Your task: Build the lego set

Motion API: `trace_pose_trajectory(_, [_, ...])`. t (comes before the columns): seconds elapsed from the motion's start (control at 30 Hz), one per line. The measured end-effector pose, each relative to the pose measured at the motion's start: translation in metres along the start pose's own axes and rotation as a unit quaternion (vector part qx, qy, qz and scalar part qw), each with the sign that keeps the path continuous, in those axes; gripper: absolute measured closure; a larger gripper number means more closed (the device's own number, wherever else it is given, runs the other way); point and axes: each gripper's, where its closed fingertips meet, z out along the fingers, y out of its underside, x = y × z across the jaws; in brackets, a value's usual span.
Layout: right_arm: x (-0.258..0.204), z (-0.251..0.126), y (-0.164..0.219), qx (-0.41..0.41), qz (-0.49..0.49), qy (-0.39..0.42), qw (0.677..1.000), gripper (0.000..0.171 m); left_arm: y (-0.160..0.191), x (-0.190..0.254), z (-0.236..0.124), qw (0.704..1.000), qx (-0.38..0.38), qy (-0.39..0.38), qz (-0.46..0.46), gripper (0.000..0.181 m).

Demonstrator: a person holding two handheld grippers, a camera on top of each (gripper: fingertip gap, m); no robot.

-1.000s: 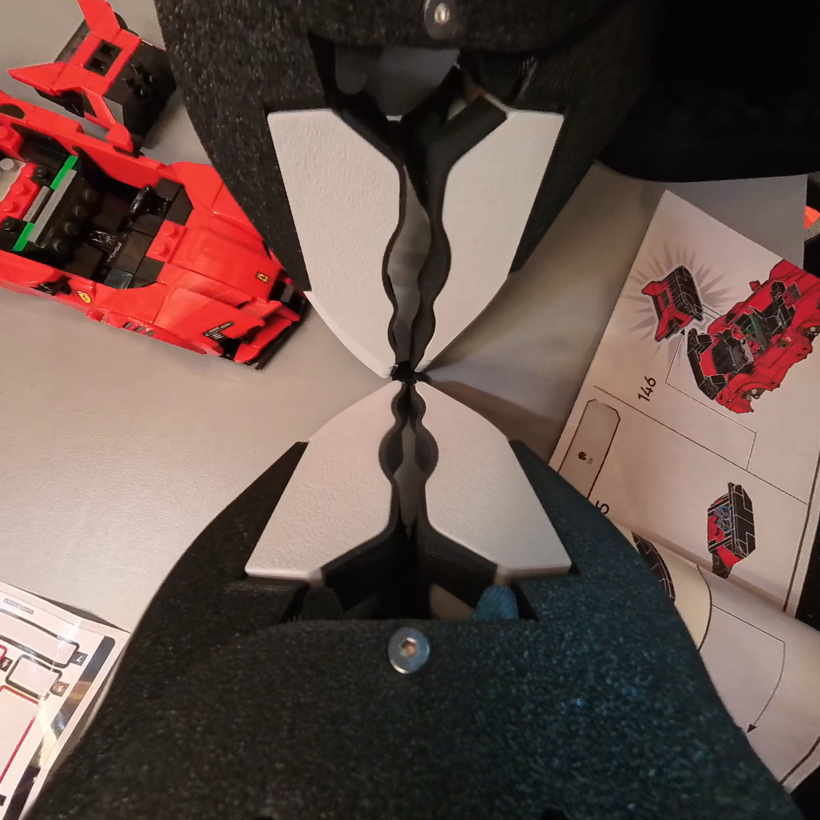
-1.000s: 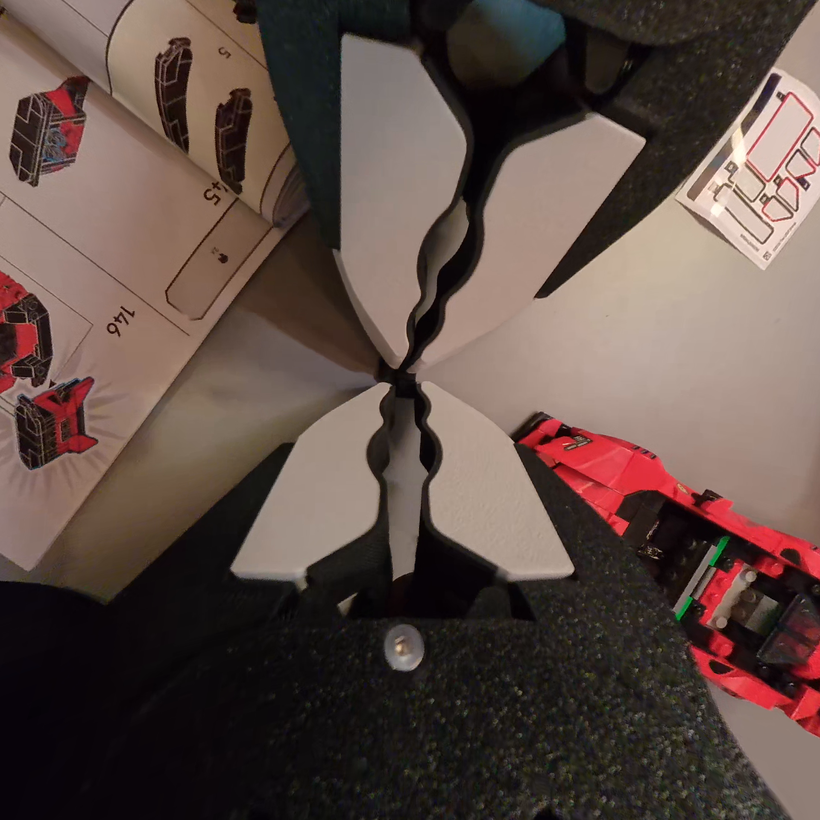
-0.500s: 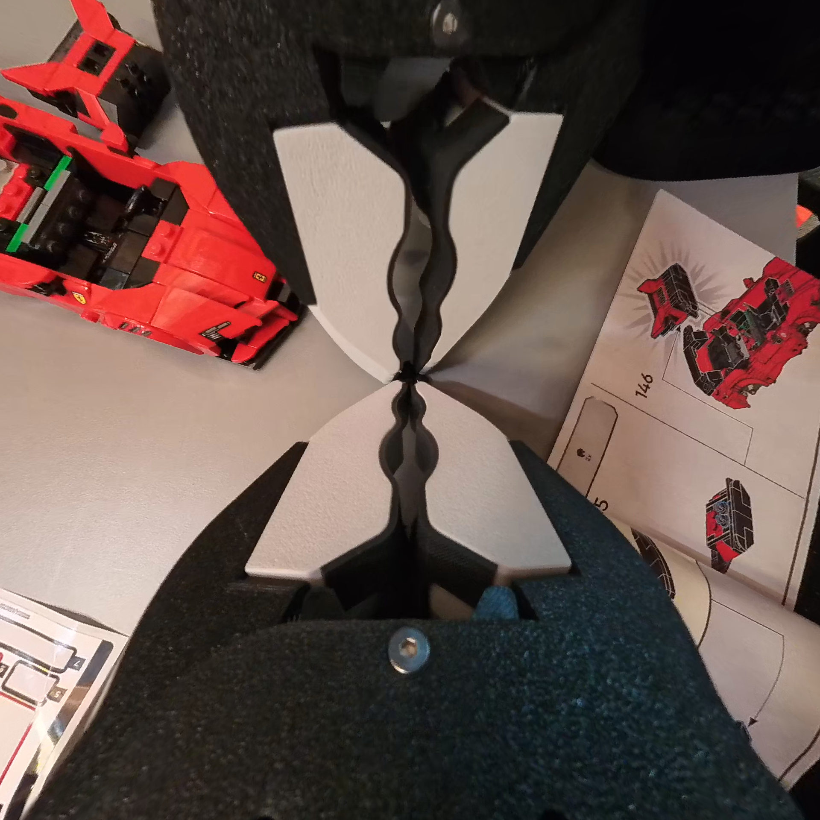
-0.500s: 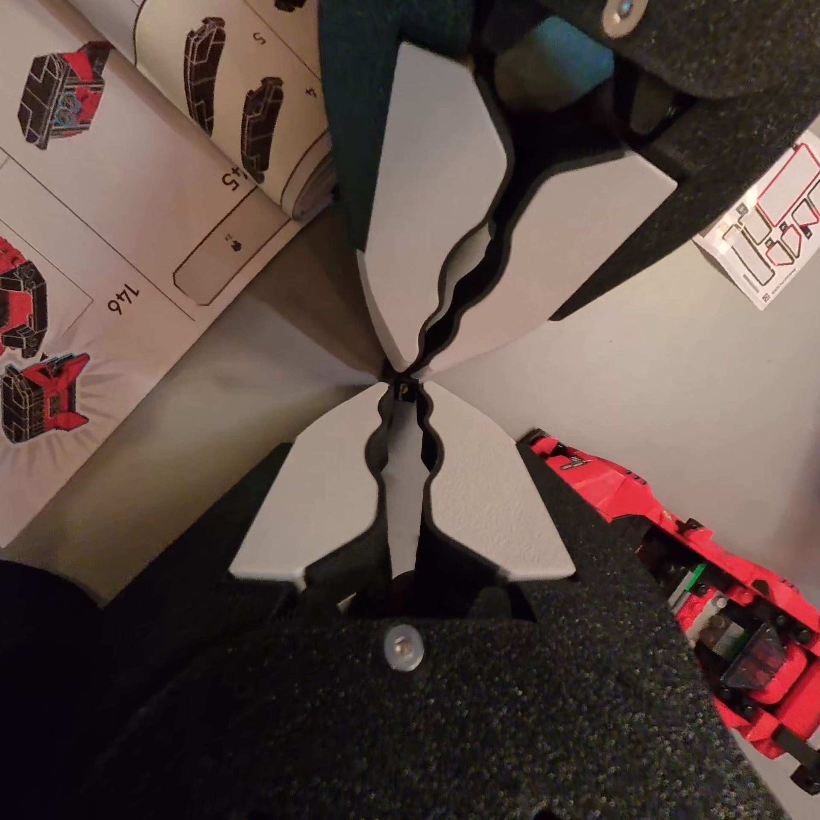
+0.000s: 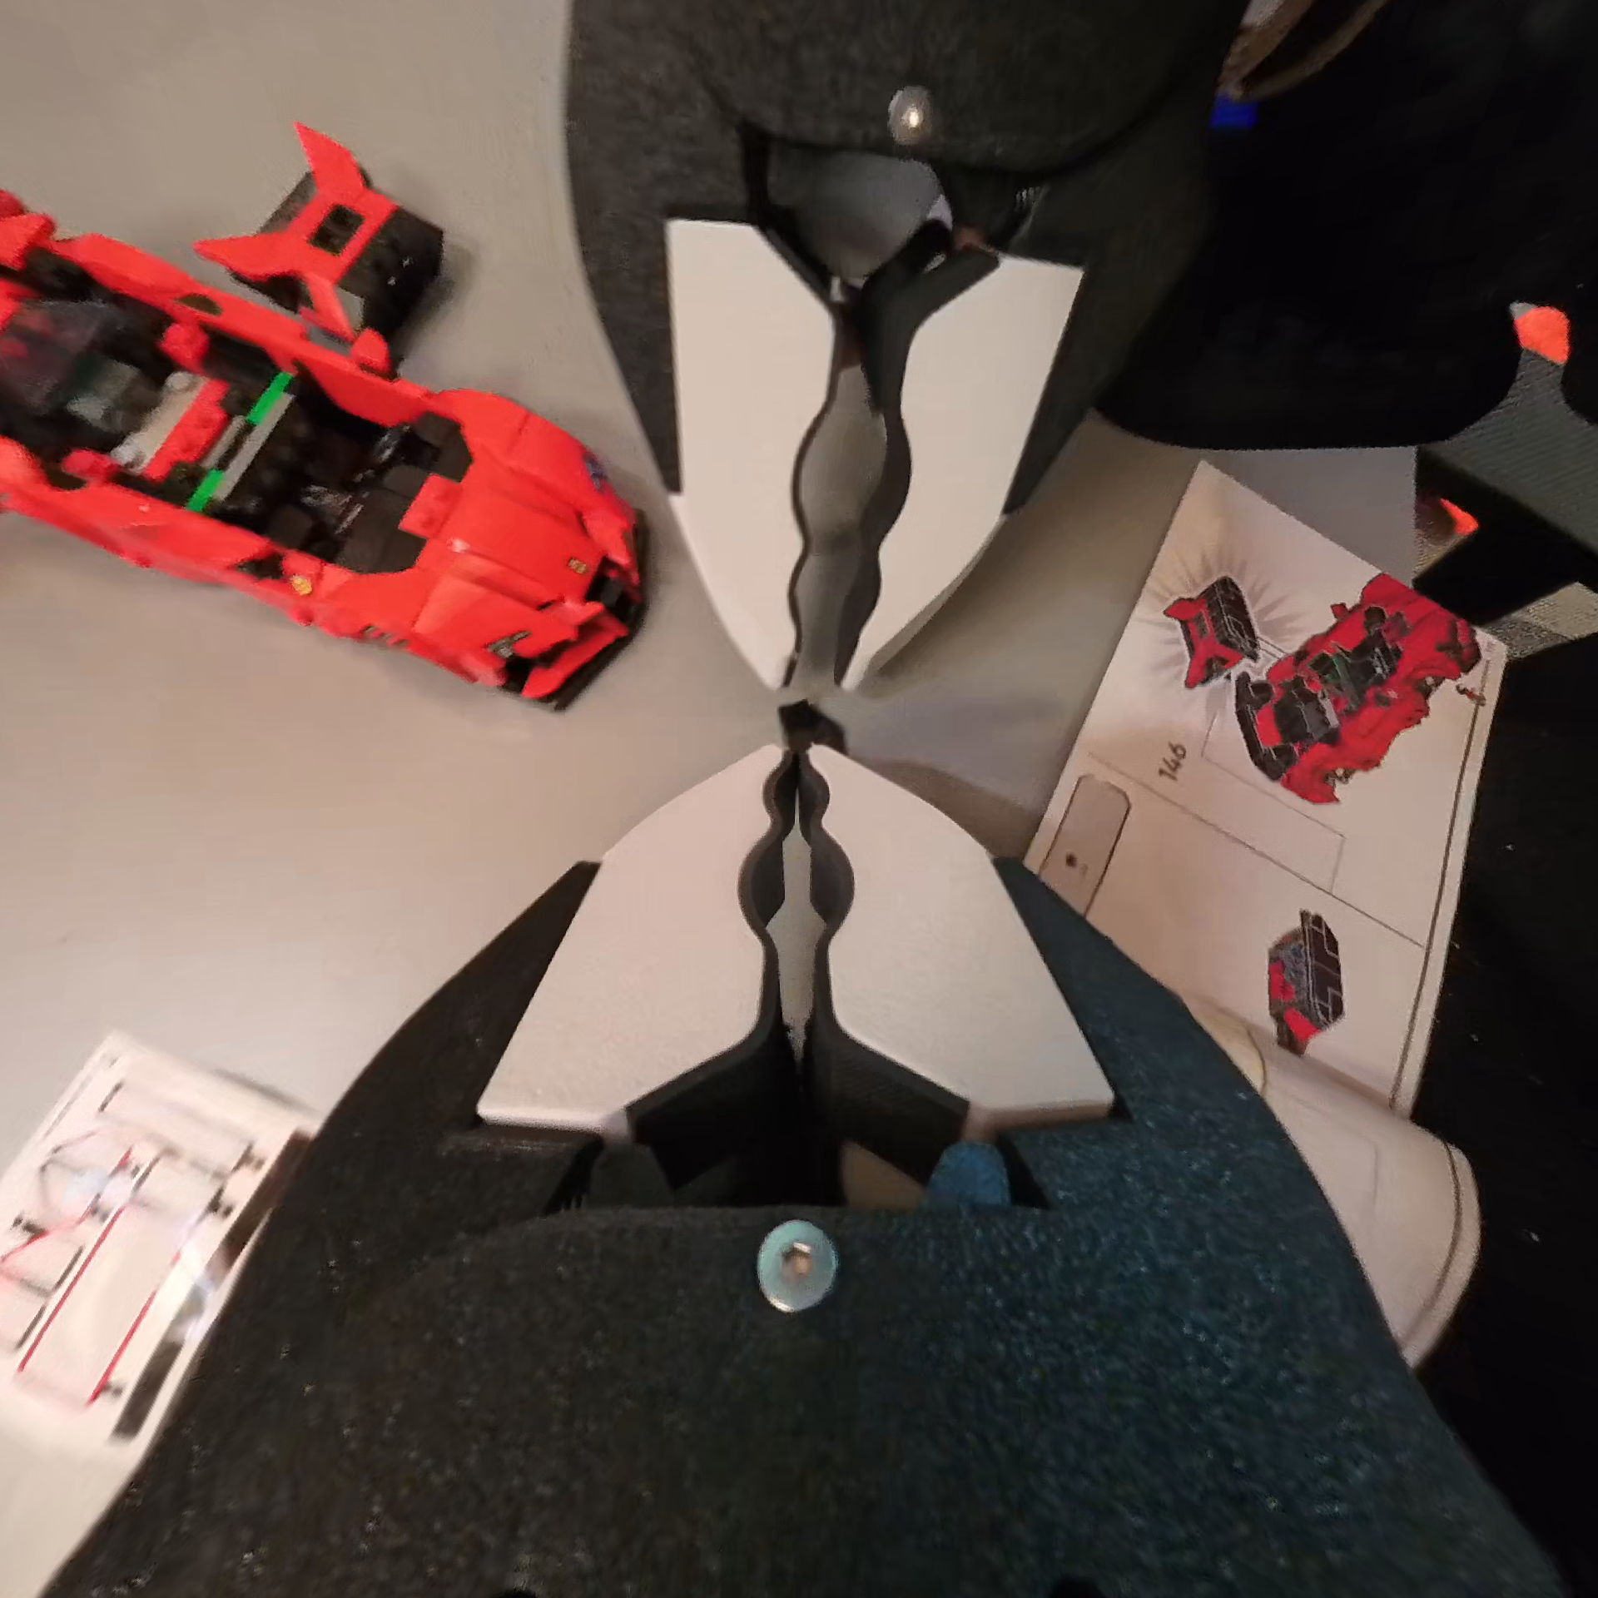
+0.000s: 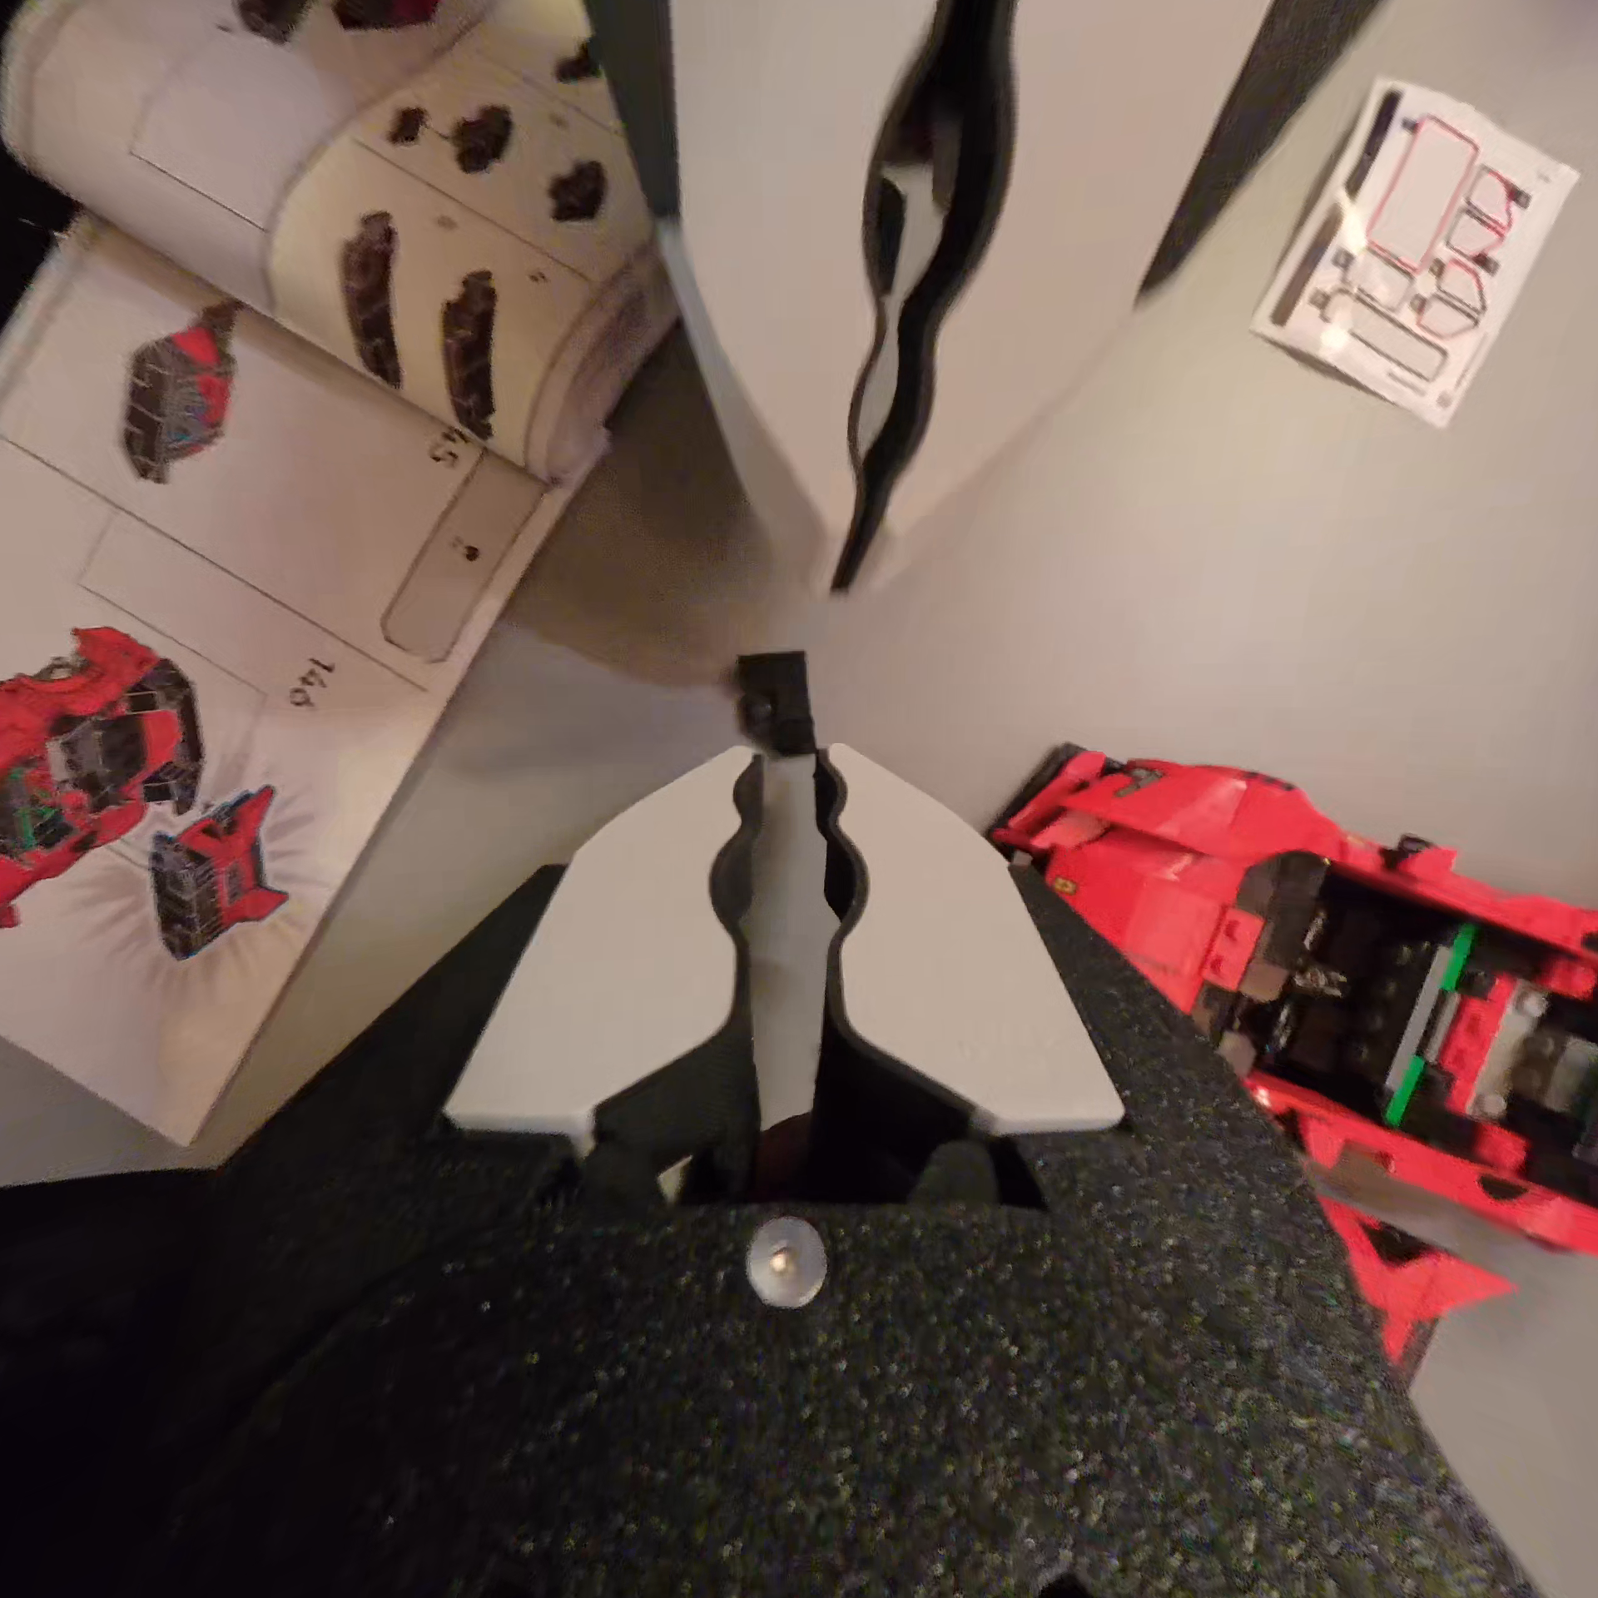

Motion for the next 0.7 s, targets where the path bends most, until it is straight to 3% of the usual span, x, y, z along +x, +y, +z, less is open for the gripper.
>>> trace_pose_trajectory(0.1, [0.002,0.006,0.006,-0.016,0.005,0.02,1.0,0.163,0.005,-0.01,-0.024,1.0,0.005,-0.029,-0.009,0.181])
trace_pose_trajectory(0.23, [-0.001,0.014,0.002,-0.005,0.007,0.024,1.0,0.149,0.014,-0.02,-0.064,0.996,0.039,-0.077,-0.029,0.181])
trace_pose_trajectory(0.3, [-0.001,0.016,-0.001,-0.003,0.015,0.028,0.999,0.153,0.026,-0.025,-0.082,0.992,0.047,-0.106,-0.041,0.169])
trace_pose_trajectory(0.37, [0.0,0.018,-0.004,-0.002,0.031,0.037,0.999,0.155,0.044,-0.025,-0.095,0.992,0.037,-0.114,-0.049,0.169])
trace_pose_trajectory(0.53, [0.004,0.028,-0.02,-0.004,0.048,0.069,0.996,0.155,0.081,-0.013,-0.089,0.995,-0.005,-0.078,-0.065,0.157])
trace_pose_trajectory(0.7, [0.014,0.039,-0.038,-0.006,0.069,0.077,0.995,0.155,0.089,-0.015,-0.068,0.997,-0.028,-0.069,-0.036,0.155])
